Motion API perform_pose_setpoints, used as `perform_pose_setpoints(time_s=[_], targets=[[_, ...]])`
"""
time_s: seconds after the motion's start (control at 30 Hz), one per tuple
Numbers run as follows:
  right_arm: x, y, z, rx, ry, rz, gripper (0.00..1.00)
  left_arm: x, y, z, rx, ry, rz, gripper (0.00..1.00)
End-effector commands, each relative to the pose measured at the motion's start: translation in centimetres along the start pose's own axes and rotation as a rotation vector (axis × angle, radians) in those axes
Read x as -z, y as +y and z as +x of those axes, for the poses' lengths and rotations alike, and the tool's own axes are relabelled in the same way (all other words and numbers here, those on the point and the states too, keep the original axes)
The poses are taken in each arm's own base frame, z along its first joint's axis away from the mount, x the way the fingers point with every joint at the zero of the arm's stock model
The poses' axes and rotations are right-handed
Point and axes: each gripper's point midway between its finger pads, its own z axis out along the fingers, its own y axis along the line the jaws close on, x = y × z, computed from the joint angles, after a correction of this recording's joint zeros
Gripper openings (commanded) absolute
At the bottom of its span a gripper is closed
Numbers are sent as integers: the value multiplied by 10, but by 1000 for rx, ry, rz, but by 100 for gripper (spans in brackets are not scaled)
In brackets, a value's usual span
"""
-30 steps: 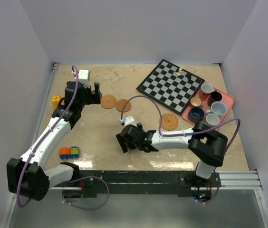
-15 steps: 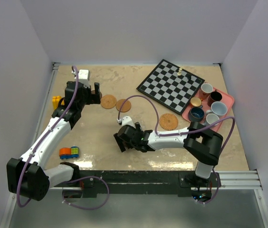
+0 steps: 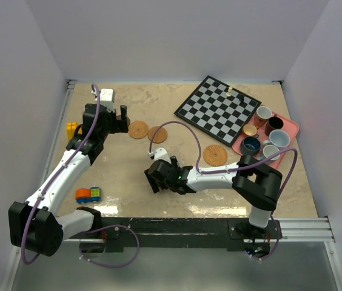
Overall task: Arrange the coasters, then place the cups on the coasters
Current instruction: Move the coaster to the center of the board.
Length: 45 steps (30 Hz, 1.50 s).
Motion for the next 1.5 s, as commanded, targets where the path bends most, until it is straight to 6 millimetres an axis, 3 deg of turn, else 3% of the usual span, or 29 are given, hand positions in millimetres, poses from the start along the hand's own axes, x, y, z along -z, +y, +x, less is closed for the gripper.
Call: perform_pose_setpoints(time_s=[0.0, 0.37, 0.53, 1.07, 1.47], targets=[[-13, -23, 16, -10, 46, 72, 85, 4, 1, -14, 21, -56, 4, 100], [-29, -99, -7, -146, 47, 115, 83, 4, 1, -14, 21, -57, 4, 100], [-40, -119, -13, -188, 55, 130, 83, 5, 1, -14, 21, -58, 1, 100], [-67, -121, -29, -176, 47, 126, 83, 7, 3, -17, 20, -67, -2, 100], [-76, -127, -29, -189, 50, 143, 84, 7, 3, -16, 18, -66, -7, 100]])
